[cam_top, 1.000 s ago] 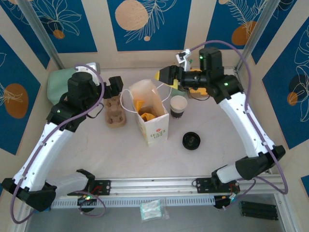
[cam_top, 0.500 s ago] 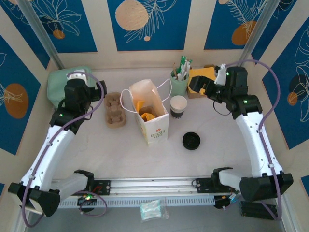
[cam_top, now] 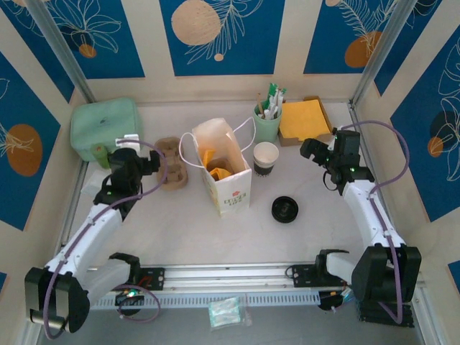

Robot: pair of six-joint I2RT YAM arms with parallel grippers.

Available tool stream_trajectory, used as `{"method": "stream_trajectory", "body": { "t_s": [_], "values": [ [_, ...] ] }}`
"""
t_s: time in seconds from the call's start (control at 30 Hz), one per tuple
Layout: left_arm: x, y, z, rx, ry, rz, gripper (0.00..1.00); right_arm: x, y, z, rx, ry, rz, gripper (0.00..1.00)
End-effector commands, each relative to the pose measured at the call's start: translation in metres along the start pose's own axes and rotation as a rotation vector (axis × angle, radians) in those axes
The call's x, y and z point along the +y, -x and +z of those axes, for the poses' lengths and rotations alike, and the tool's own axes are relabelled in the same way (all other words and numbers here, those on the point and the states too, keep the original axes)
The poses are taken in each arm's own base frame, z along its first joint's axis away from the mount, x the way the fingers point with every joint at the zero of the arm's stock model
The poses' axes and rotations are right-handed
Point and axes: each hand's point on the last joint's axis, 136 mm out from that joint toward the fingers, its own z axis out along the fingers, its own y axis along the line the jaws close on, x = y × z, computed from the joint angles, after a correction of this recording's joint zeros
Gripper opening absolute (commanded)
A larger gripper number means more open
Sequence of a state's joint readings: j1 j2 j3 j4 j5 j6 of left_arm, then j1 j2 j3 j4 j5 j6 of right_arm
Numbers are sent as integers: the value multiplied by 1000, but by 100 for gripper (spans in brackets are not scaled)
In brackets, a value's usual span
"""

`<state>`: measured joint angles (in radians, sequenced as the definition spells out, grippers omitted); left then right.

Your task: Pack the takeout coffee

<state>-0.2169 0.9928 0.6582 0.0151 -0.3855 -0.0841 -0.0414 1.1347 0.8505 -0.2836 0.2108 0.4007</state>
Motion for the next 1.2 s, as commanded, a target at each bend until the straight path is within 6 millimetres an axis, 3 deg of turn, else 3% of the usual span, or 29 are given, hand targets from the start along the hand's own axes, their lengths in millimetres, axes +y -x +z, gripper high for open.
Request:
{"method": "stream_trajectory", "body": {
  "t_s": [0.0, 0.17, 0.33, 0.47, 0.53, 0.63, 0.8, 1.03, 1.17],
  "values": [
    [2, 6, 6, -78, 7, 19, 100, -10, 15, -1, -132, -35, -75, 99],
    [3, -29, 24, -72, 32, 69, 100, -26, -6, 20, -153, -62, -110, 99],
    [8, -62, 36, -64, 50, 60, 99, -25, -23, 44, -190, -38, -175, 99],
    [11, -77, 44, -70, 49, 46, 99, -17, -38, 62, -221, 7, -228, 99],
    [10, -80, 48, -91, 38, 35, 99, -10, -48, 71, -228, 36, -270, 99],
    [8, -78, 54, -131, 22, 32, 99, 7, -43, 72, -284, 94, -333, 99],
    [-2, -85, 70, -133, -28, 36, 99, -3, -57, 86, -312, 89, -317, 99],
    [-18, -98, 89, -67, -96, 74, 100, -5, -57, 93, -266, 99, -300, 99],
    [-16, -100, 94, -48, -126, 50, 99, -5, -57, 93, -263, 98, -300, 99]
  ]
}}
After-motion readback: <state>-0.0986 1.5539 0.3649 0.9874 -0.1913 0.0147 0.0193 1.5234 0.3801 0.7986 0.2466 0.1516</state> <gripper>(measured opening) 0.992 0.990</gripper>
